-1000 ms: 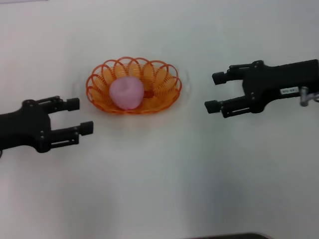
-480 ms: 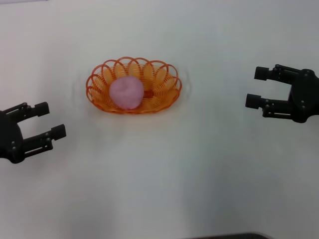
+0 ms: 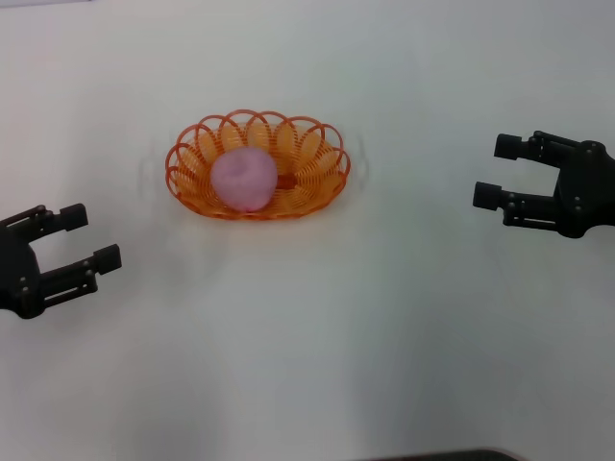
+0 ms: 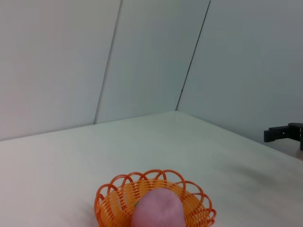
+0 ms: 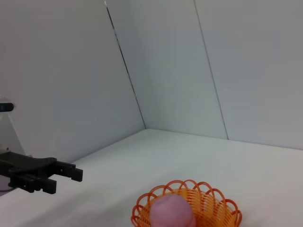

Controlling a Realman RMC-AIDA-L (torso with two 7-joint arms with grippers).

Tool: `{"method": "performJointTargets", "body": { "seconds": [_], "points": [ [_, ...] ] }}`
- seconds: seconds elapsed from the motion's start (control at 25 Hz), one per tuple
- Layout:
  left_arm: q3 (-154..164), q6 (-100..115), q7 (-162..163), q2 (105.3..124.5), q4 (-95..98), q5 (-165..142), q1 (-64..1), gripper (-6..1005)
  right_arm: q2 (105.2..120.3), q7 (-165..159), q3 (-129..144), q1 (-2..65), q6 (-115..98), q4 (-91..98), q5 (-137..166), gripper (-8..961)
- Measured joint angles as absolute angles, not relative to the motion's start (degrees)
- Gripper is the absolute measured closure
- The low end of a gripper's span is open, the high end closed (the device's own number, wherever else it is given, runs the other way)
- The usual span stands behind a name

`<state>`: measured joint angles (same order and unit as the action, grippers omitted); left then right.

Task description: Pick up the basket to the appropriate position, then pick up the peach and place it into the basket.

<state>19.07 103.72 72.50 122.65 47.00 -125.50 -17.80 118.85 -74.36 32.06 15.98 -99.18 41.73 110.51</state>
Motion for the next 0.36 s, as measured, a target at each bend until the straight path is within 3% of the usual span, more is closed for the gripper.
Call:
{"method": "performJointTargets", "body": {
  "seconds": [0.36],
  "points": [
    [19.0,103.2,72.0,122.78,47.0,-125.0,-18.0,248,119.03,-74.3,31.9,16.3,-99.2,41.7,110.6,84]
  ]
}}
